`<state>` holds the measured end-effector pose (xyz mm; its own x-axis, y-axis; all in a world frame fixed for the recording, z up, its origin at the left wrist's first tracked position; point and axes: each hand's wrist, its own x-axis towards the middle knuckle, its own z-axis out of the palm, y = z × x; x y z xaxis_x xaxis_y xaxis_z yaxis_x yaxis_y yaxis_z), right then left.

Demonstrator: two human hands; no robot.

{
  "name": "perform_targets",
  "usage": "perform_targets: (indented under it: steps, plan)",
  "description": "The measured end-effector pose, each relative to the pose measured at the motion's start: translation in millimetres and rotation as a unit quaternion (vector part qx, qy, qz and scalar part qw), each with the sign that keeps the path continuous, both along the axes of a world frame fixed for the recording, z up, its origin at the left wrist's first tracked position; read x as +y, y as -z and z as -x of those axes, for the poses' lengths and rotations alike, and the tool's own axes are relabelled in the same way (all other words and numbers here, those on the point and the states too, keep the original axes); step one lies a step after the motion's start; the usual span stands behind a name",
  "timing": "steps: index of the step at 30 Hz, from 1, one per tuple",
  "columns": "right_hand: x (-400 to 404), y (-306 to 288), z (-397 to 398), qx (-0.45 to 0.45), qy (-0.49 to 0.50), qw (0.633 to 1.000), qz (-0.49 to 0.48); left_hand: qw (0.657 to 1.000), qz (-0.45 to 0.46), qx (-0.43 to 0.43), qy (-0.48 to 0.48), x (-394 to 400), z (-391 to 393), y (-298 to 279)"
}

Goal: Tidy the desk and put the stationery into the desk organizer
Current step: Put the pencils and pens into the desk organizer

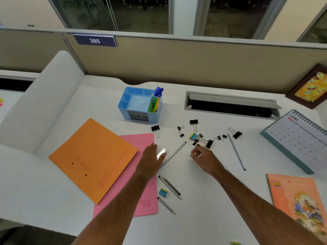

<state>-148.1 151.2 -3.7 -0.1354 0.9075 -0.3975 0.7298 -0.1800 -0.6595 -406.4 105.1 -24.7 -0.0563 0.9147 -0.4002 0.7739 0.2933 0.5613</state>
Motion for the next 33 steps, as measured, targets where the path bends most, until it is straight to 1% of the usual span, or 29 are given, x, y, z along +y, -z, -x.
perform_targets:
  steps: [3, 7, 16, 20, 25, 33]
  plan:
    - [-19.6, 2.1, -7.7, -0.023, -0.023, 0.999, 0.017, 1.000, -0.008, 0.001, 0.004, -11.8, -3.2, 0.1]
    - [-48.7, 6.5, -15.5, -0.031, -0.062, 0.997, 0.022, 0.999, -0.031, 0.011, 0.010, -30.2, -6.9, -0.5]
    - [-91.9, 17.3, -1.1, -0.053, -0.116, 0.992, -0.003, 0.998, -0.052, -0.003, -0.033, -71.2, -8.2, 2.0]
    - [-100.0, 19.6, 14.2, -0.055, -0.125, 0.991, -0.003, 0.997, -0.038, -0.013, -0.064, -85.0, -6.3, 3.1]
    - [-104.9, 21.5, 39.3, -0.060, -0.142, 0.988, -0.014, 0.996, -0.037, -0.009, -0.080, -97.3, -4.0, 3.7]
    - [-100.8, 19.1, 59.6, -0.122, -0.161, 0.979, -0.037, 0.994, -0.064, 0.004, -0.090, -103.8, -1.5, -0.1]
